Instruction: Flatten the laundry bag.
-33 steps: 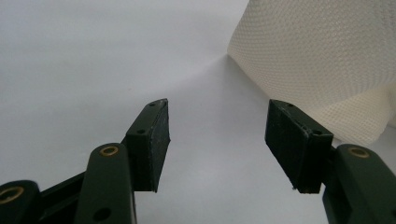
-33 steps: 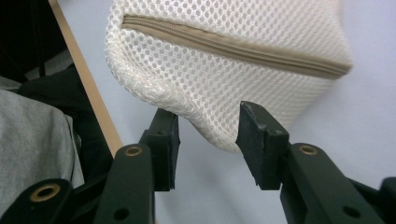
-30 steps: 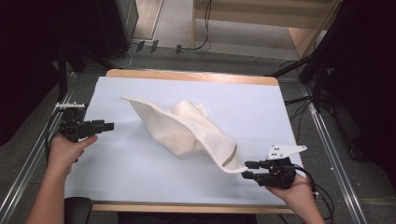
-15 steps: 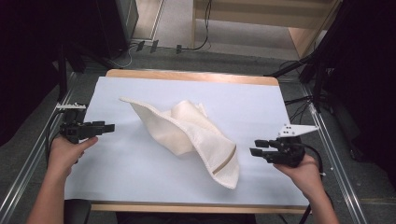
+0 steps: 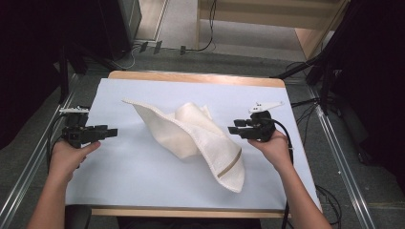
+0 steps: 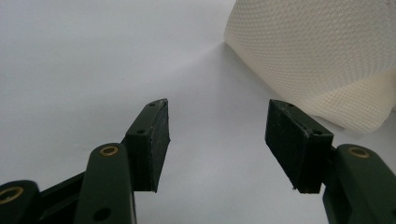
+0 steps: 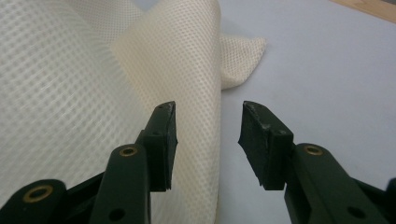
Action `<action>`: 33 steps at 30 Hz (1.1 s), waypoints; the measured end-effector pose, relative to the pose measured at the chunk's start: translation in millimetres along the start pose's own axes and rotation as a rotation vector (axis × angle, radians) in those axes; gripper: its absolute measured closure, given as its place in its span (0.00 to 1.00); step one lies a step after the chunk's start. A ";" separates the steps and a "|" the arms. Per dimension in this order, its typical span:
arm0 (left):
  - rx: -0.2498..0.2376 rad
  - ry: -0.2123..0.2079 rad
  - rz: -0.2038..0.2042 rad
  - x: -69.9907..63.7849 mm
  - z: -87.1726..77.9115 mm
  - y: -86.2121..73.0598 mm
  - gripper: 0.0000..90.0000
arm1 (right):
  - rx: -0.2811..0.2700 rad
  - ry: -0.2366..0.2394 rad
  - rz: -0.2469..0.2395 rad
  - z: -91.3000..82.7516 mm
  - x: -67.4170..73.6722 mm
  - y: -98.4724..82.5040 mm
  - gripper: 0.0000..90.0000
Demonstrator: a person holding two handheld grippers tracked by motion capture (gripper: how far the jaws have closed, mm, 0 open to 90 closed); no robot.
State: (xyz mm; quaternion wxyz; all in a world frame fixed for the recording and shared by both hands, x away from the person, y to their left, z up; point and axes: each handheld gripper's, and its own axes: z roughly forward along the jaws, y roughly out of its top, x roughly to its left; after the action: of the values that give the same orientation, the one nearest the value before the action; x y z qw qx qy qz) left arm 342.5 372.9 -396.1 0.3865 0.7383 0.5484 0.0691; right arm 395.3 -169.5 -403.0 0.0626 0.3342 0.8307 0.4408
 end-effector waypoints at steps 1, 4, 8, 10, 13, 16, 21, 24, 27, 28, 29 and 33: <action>0.001 0.000 0.000 -0.2 0.0 -0.4 0.45 | 0.000 -0.002 0.002 5.7 -1.4 2.0 0.63; 0.000 -0.001 0.001 -1.1 -0.7 -1.6 0.45 | 0.019 -0.005 0.013 21.0 -6.4 7.4 0.61; 0.000 -0.004 0.001 -1.8 -1.5 -2.7 0.45 | 0.030 0.000 0.037 35.1 -11.3 11.5 0.57; 0.002 -0.003 0.005 -2.6 -1.3 -4.0 0.45 | 0.027 0.002 0.055 48.7 -16.0 13.7 0.56; 0.009 -0.001 0.006 -2.6 -1.2 -5.2 0.45 | 0.045 0.006 0.063 63.3 -16.8 17.9 0.50; 0.011 0.001 0.005 -1.8 -1.6 -6.3 0.45 | 0.038 0.057 0.082 78.4 -15.0 20.5 0.44; 0.009 0.002 0.001 -0.6 -2.9 -7.9 0.45 | 0.127 0.086 0.070 103.5 -6.8 20.4 0.46; 0.006 0.003 -0.002 0.4 -3.5 -8.7 0.45 | 0.154 0.086 0.061 106.7 -2.4 20.8 0.71; 0.004 0.004 -0.004 1.3 -4.6 -9.1 0.45 | 0.128 0.104 0.076 97.8 -2.3 25.1 0.89; 0.003 0.004 -0.006 1.7 -5.2 -9.2 0.45 | 0.115 0.113 0.078 93.6 -2.3 27.1 0.91; -0.001 0.005 -0.010 2.0 -5.8 -9.2 0.45 | 0.101 0.110 0.078 89.1 -1.2 29.0 0.92; -0.005 0.004 -0.012 2.9 -7.1 -9.3 0.45 | 0.061 0.076 0.020 70.6 5.3 38.3 0.92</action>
State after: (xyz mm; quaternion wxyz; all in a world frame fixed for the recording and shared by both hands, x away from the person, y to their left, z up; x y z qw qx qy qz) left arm 332.8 379.8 -398.1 0.3875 0.7338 0.5537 0.0697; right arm 438.6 -102.7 -414.9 0.0162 0.3273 0.8421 0.4282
